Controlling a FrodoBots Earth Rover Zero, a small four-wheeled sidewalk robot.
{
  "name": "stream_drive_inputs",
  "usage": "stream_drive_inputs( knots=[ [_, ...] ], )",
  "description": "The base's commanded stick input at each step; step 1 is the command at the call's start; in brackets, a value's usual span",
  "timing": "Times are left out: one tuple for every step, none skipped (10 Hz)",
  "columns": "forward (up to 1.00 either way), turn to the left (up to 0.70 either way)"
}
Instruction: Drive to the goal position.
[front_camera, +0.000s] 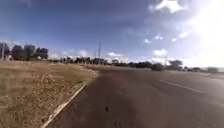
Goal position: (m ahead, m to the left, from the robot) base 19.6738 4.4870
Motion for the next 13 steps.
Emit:
stream_drive_inputs(
  knots=[
    [0.45,0.0],
    [0.45,0.0],
    [0.45,0.0],
    [0.45,0.0],
    [0.45,0.0],
    [0.45,0.0],
    [0.45,0.0],
    [0.45,0.0],
    [0.45,0.0],
    [0.45,0.0],
    [0.45,0.0],
    [0.45,0.0],
    [0.45,0.0]
  ],
)
